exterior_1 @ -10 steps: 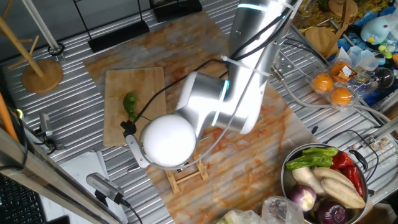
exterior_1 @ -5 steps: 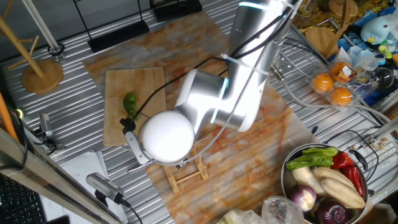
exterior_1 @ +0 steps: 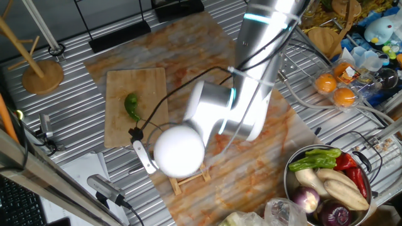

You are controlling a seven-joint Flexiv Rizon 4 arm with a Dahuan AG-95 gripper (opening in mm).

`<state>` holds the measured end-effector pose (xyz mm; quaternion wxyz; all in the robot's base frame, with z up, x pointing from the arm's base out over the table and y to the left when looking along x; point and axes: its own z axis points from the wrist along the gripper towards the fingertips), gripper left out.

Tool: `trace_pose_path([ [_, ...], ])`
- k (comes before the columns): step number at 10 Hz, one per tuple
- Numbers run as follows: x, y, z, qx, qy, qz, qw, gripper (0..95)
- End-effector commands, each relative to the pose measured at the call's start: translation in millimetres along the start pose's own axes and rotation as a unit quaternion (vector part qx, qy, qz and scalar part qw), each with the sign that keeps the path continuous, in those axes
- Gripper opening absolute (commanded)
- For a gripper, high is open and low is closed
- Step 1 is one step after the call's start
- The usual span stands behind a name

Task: Chop the chili peppers

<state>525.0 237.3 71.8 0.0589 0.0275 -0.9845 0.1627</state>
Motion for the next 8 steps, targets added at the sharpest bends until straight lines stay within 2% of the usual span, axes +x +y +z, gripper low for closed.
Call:
trace_pose_path([
  [1,-0.4,-0.1,6.0,-0.001,-0.001,0.001,1.0000,19.0],
  [4,-0.3,-11.0,18.2,0.001,-0.005,-0.005,1.0000,19.0],
  [8,0.4,-8.3,24.8,0.002,-0.008,-0.001,1.0000,19.0],
])
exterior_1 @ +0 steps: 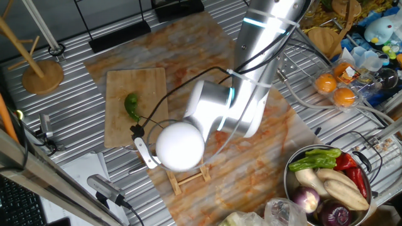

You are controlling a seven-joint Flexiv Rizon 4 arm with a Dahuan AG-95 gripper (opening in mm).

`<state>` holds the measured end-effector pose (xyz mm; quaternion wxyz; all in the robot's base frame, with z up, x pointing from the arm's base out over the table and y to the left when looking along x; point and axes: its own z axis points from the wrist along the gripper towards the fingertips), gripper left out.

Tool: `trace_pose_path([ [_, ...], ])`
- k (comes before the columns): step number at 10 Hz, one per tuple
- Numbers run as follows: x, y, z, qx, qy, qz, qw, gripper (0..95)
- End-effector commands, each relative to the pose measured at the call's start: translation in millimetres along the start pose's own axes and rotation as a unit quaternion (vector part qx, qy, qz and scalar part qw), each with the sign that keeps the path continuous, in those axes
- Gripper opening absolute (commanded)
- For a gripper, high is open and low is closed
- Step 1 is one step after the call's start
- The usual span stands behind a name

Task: Chop the chili peppers

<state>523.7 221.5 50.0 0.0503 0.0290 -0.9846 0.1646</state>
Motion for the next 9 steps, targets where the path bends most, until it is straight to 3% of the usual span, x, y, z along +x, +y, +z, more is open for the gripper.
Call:
trace_pose_path([
  [1,1.4,0.1,0.1,0.000,0.001,0.000,1.0000,19.0],
  [9,2.1,1.9,5.8,0.007,0.008,-0.001,0.9999,19.0],
])
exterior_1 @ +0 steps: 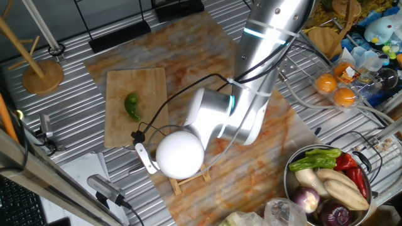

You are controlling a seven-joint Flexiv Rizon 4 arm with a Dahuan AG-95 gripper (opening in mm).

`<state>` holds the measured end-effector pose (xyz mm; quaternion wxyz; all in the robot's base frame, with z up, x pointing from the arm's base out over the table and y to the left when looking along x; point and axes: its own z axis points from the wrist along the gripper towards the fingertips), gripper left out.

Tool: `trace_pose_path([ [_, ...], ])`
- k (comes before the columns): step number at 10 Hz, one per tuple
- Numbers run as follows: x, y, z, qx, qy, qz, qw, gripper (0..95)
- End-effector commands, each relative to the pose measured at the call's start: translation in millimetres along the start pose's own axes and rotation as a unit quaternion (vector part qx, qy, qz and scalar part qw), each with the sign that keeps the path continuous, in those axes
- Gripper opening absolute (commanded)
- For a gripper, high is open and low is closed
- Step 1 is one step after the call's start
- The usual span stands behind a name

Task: Chop the chili peppers

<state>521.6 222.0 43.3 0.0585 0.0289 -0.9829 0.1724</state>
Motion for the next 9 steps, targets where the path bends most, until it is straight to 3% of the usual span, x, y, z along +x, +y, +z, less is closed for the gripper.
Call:
trace_pose_path([
  [1,0.9,-0.9,-0.4,-0.001,0.000,0.000,1.0000,0.0],
  [3,0.8,-0.9,-0.6,-0.002,0.000,-0.002,1.0000,0.0],
  [6,0.8,-0.9,-0.6,-0.007,0.017,-0.007,0.9998,0.0],
  [7,0.8,-0.9,-0.6,-0.007,0.017,-0.010,0.9998,19.0],
  [8,0.8,-0.9,-0.6,-0.004,0.017,-0.009,0.9998,19.0],
  [9,0.8,-0.9,-0.6,-0.003,0.018,-0.011,0.9998,0.0],
])
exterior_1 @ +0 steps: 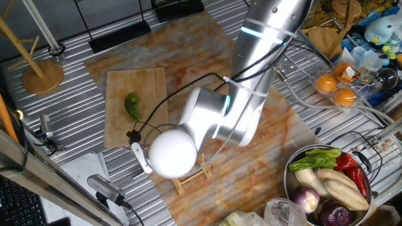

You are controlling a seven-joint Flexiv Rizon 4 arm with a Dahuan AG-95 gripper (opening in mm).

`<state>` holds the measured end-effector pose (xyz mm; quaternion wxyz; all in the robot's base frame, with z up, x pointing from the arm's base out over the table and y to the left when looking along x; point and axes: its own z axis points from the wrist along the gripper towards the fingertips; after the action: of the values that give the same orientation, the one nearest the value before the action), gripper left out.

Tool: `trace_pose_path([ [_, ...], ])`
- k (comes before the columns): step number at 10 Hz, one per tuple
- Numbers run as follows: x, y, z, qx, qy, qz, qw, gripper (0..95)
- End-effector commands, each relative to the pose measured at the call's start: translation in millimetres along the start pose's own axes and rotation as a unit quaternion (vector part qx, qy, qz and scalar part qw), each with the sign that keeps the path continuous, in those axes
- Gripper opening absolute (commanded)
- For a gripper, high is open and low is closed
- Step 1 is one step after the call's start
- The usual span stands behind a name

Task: Chop the chili peppers

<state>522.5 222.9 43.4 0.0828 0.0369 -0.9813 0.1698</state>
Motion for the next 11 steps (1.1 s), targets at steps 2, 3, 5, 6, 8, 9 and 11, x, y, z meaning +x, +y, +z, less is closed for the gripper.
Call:
trace_pose_path([
  [2,1.8,-1.7,-0.3,-0.001,-0.007,0.001,1.0000,0.0],
  [3,2.6,-3.2,-3.5,-0.001,-0.008,-0.001,1.0000,0.0],
  [5,2.6,-5.5,-3.1,-0.002,-0.006,0.000,1.0000,0.0],
  [6,3.3,-6.7,-3.2,-0.004,-0.009,-0.002,0.9999,0.0],
  [8,6.4,-11.8,-17.5,-0.011,-0.012,-0.006,0.9998,0.0],
  [9,8.1,-14.2,-25.4,-0.014,-0.012,-0.009,0.9998,0.0],
  [11,10.4,-17.4,-33.3,-0.021,-0.012,-0.011,0.9996,0.0],
])
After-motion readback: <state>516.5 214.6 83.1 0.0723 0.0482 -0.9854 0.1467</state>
